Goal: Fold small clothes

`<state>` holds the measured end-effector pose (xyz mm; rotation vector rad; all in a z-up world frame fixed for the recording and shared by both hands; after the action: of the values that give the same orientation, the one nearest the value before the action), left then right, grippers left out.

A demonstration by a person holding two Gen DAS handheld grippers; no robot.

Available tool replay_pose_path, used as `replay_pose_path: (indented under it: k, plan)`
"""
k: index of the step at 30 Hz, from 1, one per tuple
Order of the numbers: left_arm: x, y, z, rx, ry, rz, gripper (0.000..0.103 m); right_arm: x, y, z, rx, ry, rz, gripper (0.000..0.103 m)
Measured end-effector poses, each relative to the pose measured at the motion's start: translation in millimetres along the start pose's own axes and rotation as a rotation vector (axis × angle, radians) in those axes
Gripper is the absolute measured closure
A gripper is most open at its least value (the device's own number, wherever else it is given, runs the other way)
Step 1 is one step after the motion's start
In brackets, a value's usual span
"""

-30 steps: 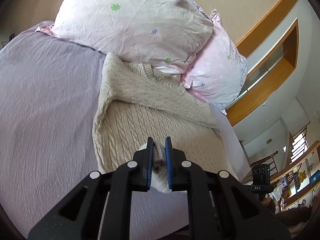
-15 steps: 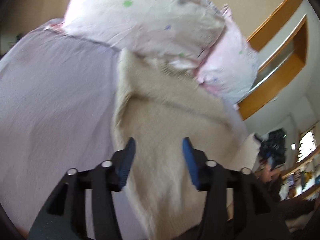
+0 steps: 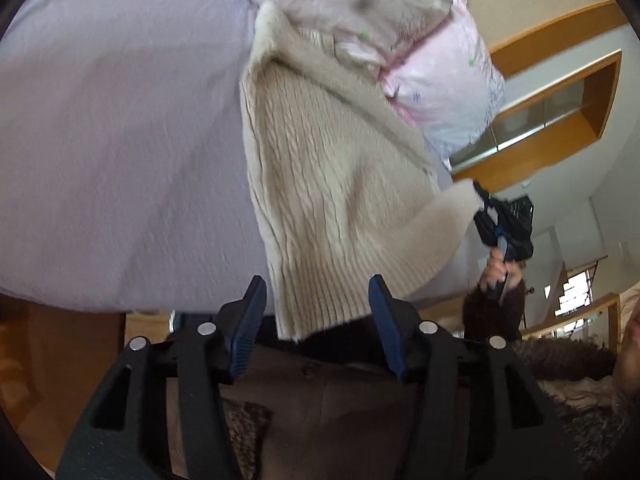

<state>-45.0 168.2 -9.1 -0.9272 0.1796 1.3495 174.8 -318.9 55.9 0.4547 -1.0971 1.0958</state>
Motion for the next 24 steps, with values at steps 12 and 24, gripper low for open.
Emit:
replay_pose_path:
  k: [12,24]
  plan:
    - [-2,14,-34,0.068,0.067,0.111,0.074,7,3,0,0.009,-0.01,0.021,0.095]
    - [-10,-68,-4,-0.233,0.093,0.056,0.094,16,-10,4,-0.036,-0.056,0.048,0.095]
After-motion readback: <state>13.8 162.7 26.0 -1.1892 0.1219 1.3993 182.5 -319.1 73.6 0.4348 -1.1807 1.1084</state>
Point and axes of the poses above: each gripper's, at about its wrist camera, not at the fingertips, and z roughly against the way its jaws point, x to its left, y to its underside, the point moved 4 cm from there along -z, roughly the way its jaws point, and after that the axes turned 10 degrees about -z, right-handed, at the moved point
